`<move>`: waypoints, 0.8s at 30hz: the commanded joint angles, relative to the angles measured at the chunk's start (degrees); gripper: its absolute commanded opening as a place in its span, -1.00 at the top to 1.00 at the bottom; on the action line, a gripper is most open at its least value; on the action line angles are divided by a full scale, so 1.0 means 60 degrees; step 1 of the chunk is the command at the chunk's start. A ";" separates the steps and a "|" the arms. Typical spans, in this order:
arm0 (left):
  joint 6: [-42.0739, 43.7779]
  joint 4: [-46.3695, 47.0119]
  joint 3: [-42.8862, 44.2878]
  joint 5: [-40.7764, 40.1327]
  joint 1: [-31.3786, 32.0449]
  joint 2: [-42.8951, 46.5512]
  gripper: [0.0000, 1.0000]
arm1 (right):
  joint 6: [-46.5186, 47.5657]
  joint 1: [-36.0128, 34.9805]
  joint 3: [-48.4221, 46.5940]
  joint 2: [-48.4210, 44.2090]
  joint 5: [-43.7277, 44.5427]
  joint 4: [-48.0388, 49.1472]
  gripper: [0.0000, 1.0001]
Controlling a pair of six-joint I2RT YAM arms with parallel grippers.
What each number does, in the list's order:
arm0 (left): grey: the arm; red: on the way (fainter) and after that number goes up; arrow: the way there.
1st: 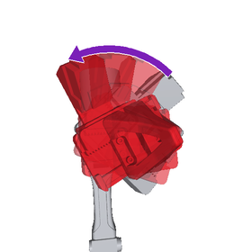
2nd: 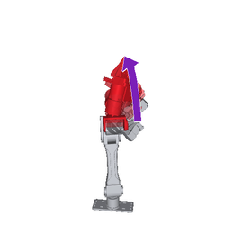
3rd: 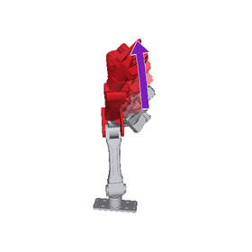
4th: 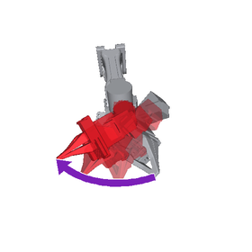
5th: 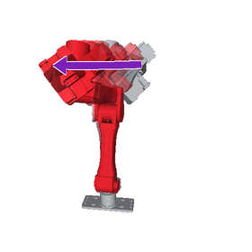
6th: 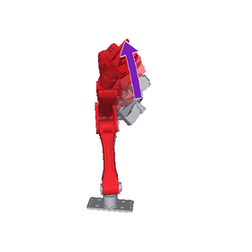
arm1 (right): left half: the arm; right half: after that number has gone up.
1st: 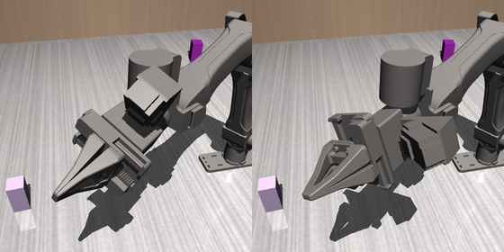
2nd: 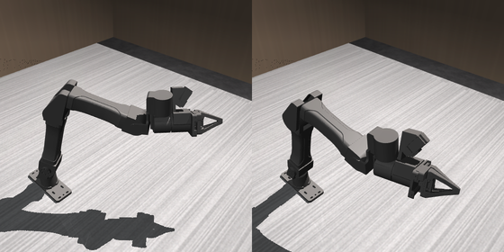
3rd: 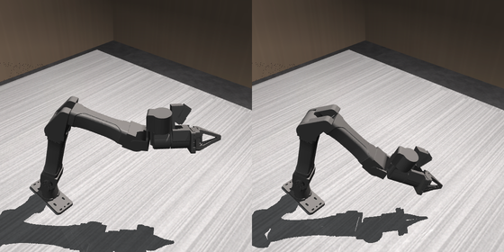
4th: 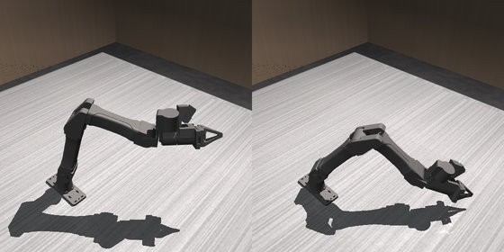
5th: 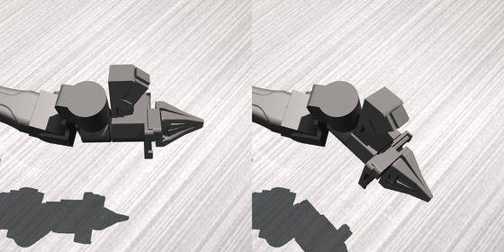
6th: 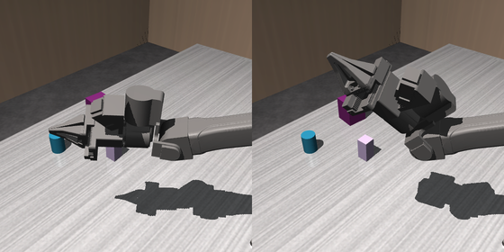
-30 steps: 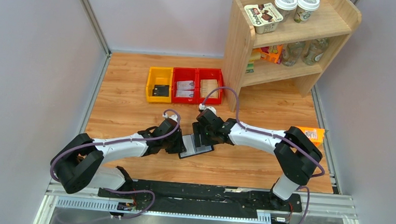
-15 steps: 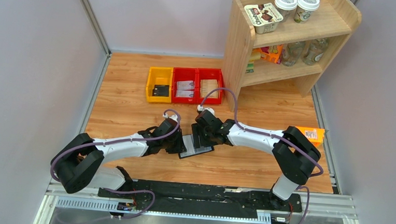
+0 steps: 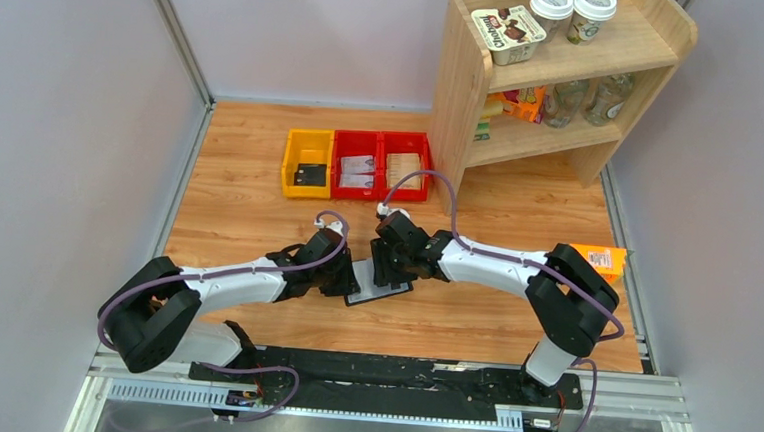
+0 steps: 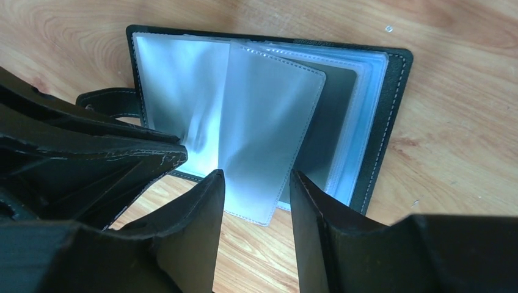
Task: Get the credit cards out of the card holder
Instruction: Remove the credit card from the card holder.
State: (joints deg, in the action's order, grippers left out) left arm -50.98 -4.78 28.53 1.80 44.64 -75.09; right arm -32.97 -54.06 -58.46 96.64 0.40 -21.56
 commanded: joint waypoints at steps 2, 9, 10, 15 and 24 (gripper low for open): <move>-0.0072 -0.0141 -0.0200 0.0139 0.0074 -0.0229 0.61 | 0.0104 -0.0072 -0.0350 -0.0199 -0.0360 0.0414 0.07; -0.0204 0.0150 -0.0405 0.0139 0.0074 -0.0039 0.61 | 0.0090 -0.0086 -0.0116 -0.0447 -0.1705 0.1497 -0.01; -0.0291 0.0238 -0.0521 0.0139 0.0074 0.0092 0.61 | 0.0075 -0.0101 -0.0116 -0.0477 -0.1926 0.1658 -0.04; -0.0892 0.0635 -0.1151 -0.0256 0.0074 0.1145 0.61 | -0.0086 -0.0086 -0.0247 -0.0112 -0.2703 0.2231 -0.06; -0.1771 -0.0989 -0.2089 -0.1544 0.0074 0.4119 0.46 | -0.0408 -0.0115 -0.0277 0.0811 -0.3275 0.2890 -0.13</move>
State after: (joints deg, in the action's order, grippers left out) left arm -58.39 -5.39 17.43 -2.63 44.88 -57.28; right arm -34.06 -54.37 -58.46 99.00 -16.19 -8.32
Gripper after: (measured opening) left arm 0.256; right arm 0.549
